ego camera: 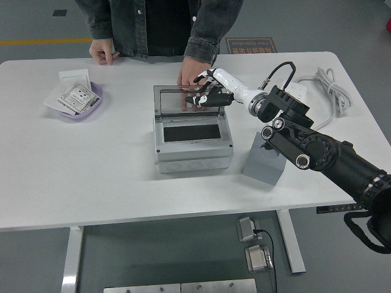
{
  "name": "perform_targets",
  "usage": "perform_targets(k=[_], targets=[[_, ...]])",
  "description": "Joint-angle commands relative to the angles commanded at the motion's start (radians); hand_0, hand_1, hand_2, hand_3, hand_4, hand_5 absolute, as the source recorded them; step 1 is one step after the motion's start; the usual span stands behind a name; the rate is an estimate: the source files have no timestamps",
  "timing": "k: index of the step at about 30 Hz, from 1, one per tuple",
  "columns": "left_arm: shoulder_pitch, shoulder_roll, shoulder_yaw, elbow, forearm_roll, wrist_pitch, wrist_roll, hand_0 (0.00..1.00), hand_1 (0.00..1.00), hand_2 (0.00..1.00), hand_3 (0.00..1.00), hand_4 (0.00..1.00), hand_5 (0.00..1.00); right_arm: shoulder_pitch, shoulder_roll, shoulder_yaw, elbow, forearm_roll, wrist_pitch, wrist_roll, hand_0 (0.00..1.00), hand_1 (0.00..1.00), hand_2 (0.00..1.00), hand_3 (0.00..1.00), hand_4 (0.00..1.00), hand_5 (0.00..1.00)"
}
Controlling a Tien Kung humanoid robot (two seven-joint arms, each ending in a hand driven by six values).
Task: Pick up the cylinder from the cube,place it in the box,flap close box
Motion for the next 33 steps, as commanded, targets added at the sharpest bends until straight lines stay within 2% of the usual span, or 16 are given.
perform_targets(k=[11, 15, 27, 33], targets=[[0.003, -0.002, 0.013, 0.000, -0.016, 0.003, -0.004, 0.618, 0.666, 0.619, 0.631, 0.716, 0.355, -0.030, -0.048, -0.025, 0.159, -0.039, 0.003, -0.034, 0.605, 0.513, 0.623, 0.758, 0.867, 0.580], [0.004, -0.003, 0.024, 0.000, -0.028, 0.003, -0.006, 0.618, 0.666, 0.619, 0.631, 0.716, 0.353, -0.039, -0.063, -0.032, 0.191, -0.041, 0.003, -0.042, 0.594, 0.509, 0.625, 0.759, 0.867, 0.579], [0.009, -0.005, 0.029, 0.000, -0.034, 0.004, -0.012, 0.618, 0.666, 0.618, 0.631, 0.716, 0.352, -0.118, -0.135, -0.047, 0.358, -0.092, 0.021, -0.087, 0.578, 0.503, 0.626, 0.763, 0.869, 0.587], [0.010, -0.007, 0.025, 0.000, -0.028, 0.004, -0.012, 0.618, 0.666, 0.618, 0.631, 0.716, 0.352, -0.144, -0.155, -0.042, 0.437, -0.123, 0.036, -0.106, 0.572, 0.502, 0.626, 0.765, 0.868, 0.586]])
